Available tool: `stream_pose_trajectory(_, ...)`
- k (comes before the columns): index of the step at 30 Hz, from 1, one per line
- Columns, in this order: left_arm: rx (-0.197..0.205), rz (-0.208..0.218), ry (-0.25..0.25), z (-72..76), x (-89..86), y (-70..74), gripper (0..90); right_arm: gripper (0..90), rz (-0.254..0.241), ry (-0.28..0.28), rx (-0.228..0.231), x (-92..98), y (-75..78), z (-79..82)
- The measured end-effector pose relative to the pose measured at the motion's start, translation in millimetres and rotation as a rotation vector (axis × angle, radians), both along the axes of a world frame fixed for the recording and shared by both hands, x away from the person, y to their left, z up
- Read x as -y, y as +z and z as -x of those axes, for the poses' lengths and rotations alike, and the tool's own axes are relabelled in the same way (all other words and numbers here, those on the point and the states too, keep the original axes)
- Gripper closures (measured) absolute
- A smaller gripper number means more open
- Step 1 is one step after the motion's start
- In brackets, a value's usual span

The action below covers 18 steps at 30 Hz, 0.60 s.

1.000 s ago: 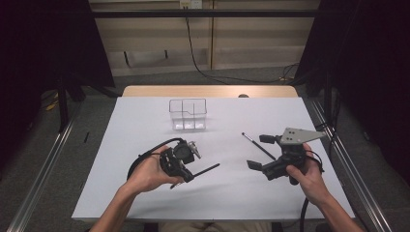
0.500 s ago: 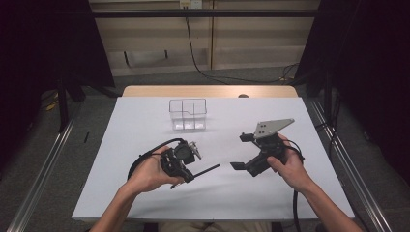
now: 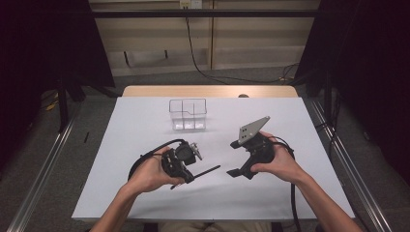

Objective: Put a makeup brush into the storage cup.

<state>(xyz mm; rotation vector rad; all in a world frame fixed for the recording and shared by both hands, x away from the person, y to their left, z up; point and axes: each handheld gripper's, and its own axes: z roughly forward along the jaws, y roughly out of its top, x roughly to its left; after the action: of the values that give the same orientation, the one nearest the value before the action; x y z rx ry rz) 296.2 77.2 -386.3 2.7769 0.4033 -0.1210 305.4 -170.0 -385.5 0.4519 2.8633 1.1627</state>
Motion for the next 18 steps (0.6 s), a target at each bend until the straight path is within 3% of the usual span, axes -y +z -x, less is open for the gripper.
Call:
stream_pose_trajectory(5,0.001,-0.01,-0.014,-0.2,3.6,-3.2,84.2,5.6,0.068,0.058,-0.018,-8.6,-0.2,-1.3)
stream_pose_trajectory(7,-0.004,-0.003,0.003,1.2,4.8,-4.6,84.2,9.0,0.087,0.075,-0.028,-11.1,-0.9,-2.5)
stream_pose_trajectory(8,-0.005,-0.015,-0.016,0.3,5.0,-4.5,84.2,10.7,0.099,0.086,-0.028,-12.4,-1.3,-3.6)
stream_pose_trajectory(18,-0.01,-0.038,-0.032,1.6,9.1,-7.4,84.2,21.1,0.256,0.143,-0.094,-25.8,-13.6,-11.5)
